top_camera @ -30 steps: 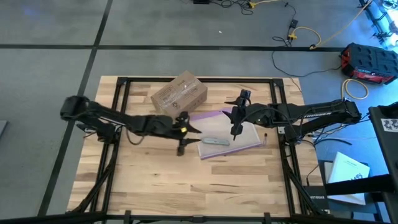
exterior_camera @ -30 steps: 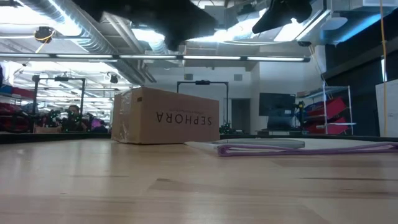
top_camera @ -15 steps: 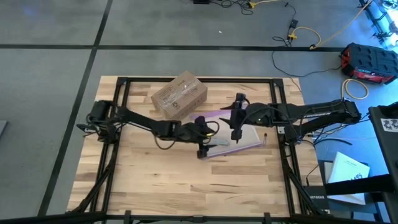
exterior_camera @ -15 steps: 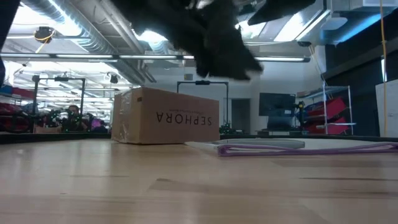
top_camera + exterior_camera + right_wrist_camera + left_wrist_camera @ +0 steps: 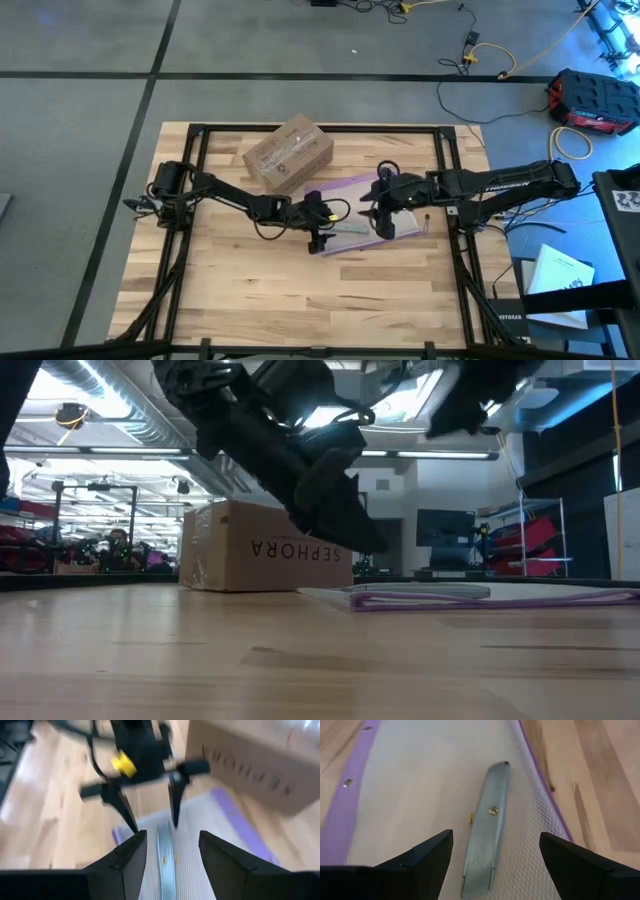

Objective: Unpack boxes
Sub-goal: Open the cutter

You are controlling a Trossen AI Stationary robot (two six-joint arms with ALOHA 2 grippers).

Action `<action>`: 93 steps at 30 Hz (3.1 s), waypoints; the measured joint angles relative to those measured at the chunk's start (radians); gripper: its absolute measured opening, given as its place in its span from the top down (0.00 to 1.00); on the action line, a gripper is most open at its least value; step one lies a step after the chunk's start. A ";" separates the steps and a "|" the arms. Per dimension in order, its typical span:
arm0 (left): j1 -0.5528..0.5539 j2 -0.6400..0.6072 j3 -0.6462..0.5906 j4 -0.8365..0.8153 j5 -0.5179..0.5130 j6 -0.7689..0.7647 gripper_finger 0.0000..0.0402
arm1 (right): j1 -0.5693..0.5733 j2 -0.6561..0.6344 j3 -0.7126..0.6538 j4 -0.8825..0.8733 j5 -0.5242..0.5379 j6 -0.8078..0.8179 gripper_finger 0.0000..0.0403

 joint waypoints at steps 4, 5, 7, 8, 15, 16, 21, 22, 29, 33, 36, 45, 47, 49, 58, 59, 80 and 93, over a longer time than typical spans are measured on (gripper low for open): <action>0.036 0.000 -0.001 -0.023 0.032 0.035 0.29 | -0.001 0.000 -0.124 0.110 -0.009 0.059 0.58; 0.044 0.000 -0.001 -0.030 0.040 0.036 0.29 | 0.000 0.000 -0.154 0.154 -0.010 0.075 0.58; 0.054 0.000 -0.001 -0.036 0.047 0.052 0.30 | 0.000 0.000 -0.211 0.246 -0.020 0.102 0.58; 0.059 0.000 -0.001 -0.035 0.063 0.064 0.30 | 0.000 0.000 -0.239 0.279 -0.036 0.107 0.58; 0.071 0.046 -0.001 0.007 0.149 0.117 0.35 | 0.000 0.004 -0.310 0.290 -0.053 0.118 0.58; 0.071 0.061 -0.001 0.021 0.149 0.125 0.36 | 0.000 0.005 -0.315 0.292 -0.053 0.122 0.58; 0.070 0.130 0.001 0.136 0.149 0.117 0.36 | 0.000 0.030 -0.332 0.318 0.005 0.112 0.58; 0.070 0.135 0.003 0.133 0.149 0.114 0.36 | 0.000 0.039 -0.339 0.330 0.012 0.111 0.58; 0.070 0.145 0.006 0.109 0.151 0.110 0.37 | 0.000 0.126 -0.351 0.404 0.017 0.118 0.58; 0.072 0.145 0.006 0.114 0.151 0.111 0.43 | 0.000 0.170 -0.351 0.440 0.016 0.121 0.58; 0.072 0.145 0.006 0.118 0.151 0.115 0.52 | 0.000 0.193 -0.351 0.467 0.011 0.121 0.58; 0.060 0.143 0.006 0.129 0.143 0.072 0.73 | 0.000 0.208 -0.351 0.480 -0.006 0.047 0.58; 0.052 0.140 0.005 0.129 0.143 0.072 0.73 | 0.000 0.215 -0.351 0.484 -0.018 -0.003 0.58; 0.042 0.126 0.005 0.116 0.144 0.072 0.73 | 0.000 0.216 -0.351 0.485 -0.032 -0.044 0.58; 0.016 0.058 0.040 0.090 0.066 0.134 0.73 | 0.028 0.205 -0.336 0.579 -0.075 -0.111 0.58; 0.016 0.049 0.040 0.085 0.064 0.140 0.73 | 0.043 0.205 -0.336 0.578 -0.047 -0.134 0.58; 0.016 0.002 0.041 0.024 0.035 0.182 0.73 | 0.209 0.205 -0.334 0.515 0.373 -0.131 0.58; 0.016 0.002 0.041 0.027 0.037 0.184 0.73 | 0.209 0.206 -0.334 0.517 0.366 -0.114 0.58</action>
